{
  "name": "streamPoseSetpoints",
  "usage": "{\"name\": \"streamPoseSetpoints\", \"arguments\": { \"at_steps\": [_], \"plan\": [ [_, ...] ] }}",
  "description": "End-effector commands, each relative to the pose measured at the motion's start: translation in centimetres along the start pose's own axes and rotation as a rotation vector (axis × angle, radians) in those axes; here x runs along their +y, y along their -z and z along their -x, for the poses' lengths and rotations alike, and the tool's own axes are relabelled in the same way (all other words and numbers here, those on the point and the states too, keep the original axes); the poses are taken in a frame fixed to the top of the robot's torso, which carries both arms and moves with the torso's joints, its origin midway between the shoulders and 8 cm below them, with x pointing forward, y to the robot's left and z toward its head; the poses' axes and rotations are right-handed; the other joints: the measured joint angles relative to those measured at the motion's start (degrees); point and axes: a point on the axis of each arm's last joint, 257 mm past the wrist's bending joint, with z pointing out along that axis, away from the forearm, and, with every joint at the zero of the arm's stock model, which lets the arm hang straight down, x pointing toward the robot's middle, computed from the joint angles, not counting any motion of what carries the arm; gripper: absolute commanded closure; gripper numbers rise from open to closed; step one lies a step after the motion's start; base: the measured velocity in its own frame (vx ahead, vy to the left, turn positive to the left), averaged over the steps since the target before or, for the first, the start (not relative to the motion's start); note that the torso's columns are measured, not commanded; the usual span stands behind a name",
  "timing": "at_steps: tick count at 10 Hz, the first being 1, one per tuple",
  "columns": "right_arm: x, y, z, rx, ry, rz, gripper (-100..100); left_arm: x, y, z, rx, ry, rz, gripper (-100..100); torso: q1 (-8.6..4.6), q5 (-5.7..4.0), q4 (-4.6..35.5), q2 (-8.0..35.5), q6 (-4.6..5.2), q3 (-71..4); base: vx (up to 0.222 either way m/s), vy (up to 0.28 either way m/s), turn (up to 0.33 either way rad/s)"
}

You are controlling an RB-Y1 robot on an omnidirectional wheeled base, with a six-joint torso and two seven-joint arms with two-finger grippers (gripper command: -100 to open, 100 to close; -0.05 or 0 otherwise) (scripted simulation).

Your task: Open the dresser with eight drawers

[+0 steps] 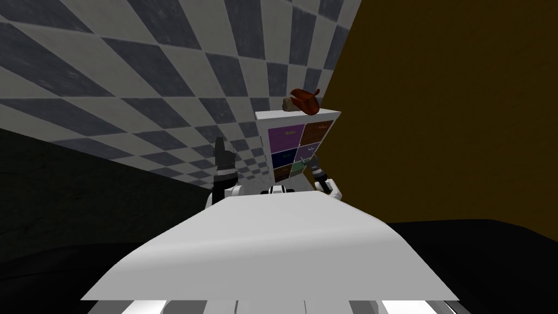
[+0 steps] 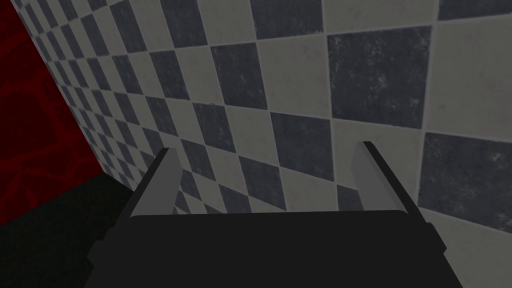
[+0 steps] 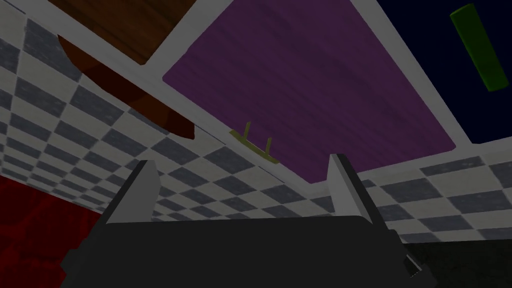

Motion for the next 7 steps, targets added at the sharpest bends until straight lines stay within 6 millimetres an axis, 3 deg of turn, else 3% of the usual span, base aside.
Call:
{"name": "streamPoseSetpoints", "arguments": {
  "at_steps": [1, 7],
  "plan": [
    [0.6, 0.6, -1.0, 0.019, 0.091, 0.021, -100, 0.0, 0.0, 0.0, 0.000, 0.000, 0.000, 0, 0.00, -0.01, -0.02, -0.07, 0.01, -0.04, 0.055, 0.050, -0.021],
    [2.2, 2.3, -3.3, 0.066, 0.275, 0.077, -100, 0.0, 0.0, 0.0, 0.000, 0.000, 0.000, 0, 0.02, 0.00, -0.02, -0.07, 0.01, -0.04, 0.049, 0.054, -0.026]
  ]
}}
